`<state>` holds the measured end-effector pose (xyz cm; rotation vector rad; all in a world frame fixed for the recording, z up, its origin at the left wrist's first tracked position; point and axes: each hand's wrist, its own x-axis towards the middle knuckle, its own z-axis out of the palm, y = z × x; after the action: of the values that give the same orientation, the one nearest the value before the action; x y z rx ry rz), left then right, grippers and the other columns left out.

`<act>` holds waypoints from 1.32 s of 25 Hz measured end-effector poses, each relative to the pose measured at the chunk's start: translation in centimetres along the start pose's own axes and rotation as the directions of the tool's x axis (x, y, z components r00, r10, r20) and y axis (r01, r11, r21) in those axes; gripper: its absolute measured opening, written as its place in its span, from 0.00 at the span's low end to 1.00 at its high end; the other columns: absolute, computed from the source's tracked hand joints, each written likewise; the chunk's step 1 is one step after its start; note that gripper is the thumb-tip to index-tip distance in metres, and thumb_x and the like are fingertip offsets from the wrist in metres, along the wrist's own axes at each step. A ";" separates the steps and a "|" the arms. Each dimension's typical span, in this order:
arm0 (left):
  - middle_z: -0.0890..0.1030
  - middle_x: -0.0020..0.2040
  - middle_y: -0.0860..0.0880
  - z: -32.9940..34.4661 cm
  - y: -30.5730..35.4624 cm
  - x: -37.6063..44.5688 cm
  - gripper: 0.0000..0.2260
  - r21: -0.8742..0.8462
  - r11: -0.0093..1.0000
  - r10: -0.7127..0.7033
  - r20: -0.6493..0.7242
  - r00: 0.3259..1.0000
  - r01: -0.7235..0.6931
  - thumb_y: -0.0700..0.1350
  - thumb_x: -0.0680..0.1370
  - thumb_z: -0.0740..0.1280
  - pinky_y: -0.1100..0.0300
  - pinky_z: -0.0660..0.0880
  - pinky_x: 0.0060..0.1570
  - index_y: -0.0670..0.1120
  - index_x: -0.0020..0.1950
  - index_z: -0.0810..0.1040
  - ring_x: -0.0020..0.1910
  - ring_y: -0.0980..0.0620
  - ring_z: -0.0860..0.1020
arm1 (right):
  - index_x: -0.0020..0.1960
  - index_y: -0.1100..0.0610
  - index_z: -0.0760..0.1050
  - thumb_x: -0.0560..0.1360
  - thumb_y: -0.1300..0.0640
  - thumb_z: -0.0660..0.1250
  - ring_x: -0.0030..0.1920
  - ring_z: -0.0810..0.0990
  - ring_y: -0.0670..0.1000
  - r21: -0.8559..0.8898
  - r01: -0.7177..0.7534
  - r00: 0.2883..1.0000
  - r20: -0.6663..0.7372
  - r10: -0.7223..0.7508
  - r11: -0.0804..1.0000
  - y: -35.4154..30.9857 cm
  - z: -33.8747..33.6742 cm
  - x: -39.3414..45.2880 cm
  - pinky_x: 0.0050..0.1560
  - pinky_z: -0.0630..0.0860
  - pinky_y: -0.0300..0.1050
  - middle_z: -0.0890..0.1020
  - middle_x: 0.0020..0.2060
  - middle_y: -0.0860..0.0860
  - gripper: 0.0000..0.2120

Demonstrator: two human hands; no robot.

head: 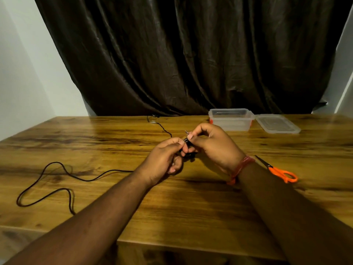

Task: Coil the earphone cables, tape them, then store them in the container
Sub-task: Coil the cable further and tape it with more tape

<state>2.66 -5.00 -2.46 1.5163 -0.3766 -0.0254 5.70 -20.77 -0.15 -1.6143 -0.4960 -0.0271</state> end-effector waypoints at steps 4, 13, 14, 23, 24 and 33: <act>0.68 0.21 0.51 0.0 -0.2 0.0 0.12 0.052 0.998 0.024 -0.007 1.000 -0.024 0.39 0.84 0.51 0.57 0.50 0.26 0.39 0.44 0.70 0.18 0.56 0.60 | 0.42 0.56 0.75 0.78 0.62 0.67 0.33 0.75 0.58 -0.007 -0.032 0.999 0.033 0.032 0.999 0.7 -0.2 0.2 0.31 0.72 0.50 0.80 0.39 0.57 0.07; 0.66 0.27 0.47 -0.6 0.0 0.4 0.12 -0.226 0.968 -0.109 0.008 0.994 0.108 0.40 0.82 0.55 0.69 0.51 0.24 0.42 0.40 0.71 0.16 0.57 0.59 | 0.41 0.54 0.76 0.78 0.63 0.65 0.35 0.78 0.48 0.246 -0.153 0.983 0.136 0.122 0.957 0.8 -0.5 0.1 0.29 0.67 0.39 0.79 0.35 0.51 0.08; 0.68 0.29 0.47 -0.6 0.0 0.4 0.12 -0.248 0.962 -0.117 0.010 0.993 0.116 0.40 0.82 0.55 0.70 0.52 0.24 0.42 0.40 0.71 0.16 0.57 0.59 | 0.42 0.55 0.76 0.78 0.63 0.66 0.36 0.78 0.48 0.279 -0.166 0.983 0.127 0.135 0.946 0.9 -0.5 0.2 0.31 0.70 0.39 0.79 0.36 0.51 0.08; 0.71 0.36 0.47 -0.5 0.3 0.4 0.09 -0.360 0.920 -0.165 -0.003 0.986 0.153 0.41 0.83 0.55 0.72 0.52 0.22 0.42 0.45 0.71 0.18 0.59 0.60 | 0.43 0.56 0.76 0.77 0.63 0.68 0.33 0.73 0.56 0.067 -0.020 0.999 0.042 0.018 0.998 2.6 -0.5 0.8 0.29 0.67 0.45 0.79 0.34 0.52 0.06; 0.71 0.36 0.47 -0.5 0.3 0.4 0.09 -0.370 0.916 -0.168 -0.011 0.986 0.152 0.41 0.83 0.55 0.73 0.53 0.21 0.42 0.45 0.72 0.17 0.59 0.60 | 0.43 0.55 0.76 0.77 0.62 0.68 0.31 0.72 0.54 -0.019 0.020 0.998 0.054 -0.019 1.000 2.8 -0.3 0.8 0.30 0.67 0.46 0.79 0.32 0.51 0.05; 0.72 0.36 0.48 -1.2 0.7 0.5 0.07 -0.527 0.839 -0.183 -0.039 0.982 0.136 0.41 0.82 0.56 0.72 0.54 0.16 0.42 0.47 0.72 0.17 0.60 0.61 | 0.44 0.60 0.75 0.77 0.65 0.68 0.48 0.81 0.59 0.077 0.071 0.997 0.028 -0.073 0.994 2.0 -0.2 0.6 0.50 0.78 0.56 0.80 0.51 0.54 0.04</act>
<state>3.31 -3.97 -1.70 0.9958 -0.1490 -0.1797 6.96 -20.80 -1.88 -1.5237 -0.5725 -0.0368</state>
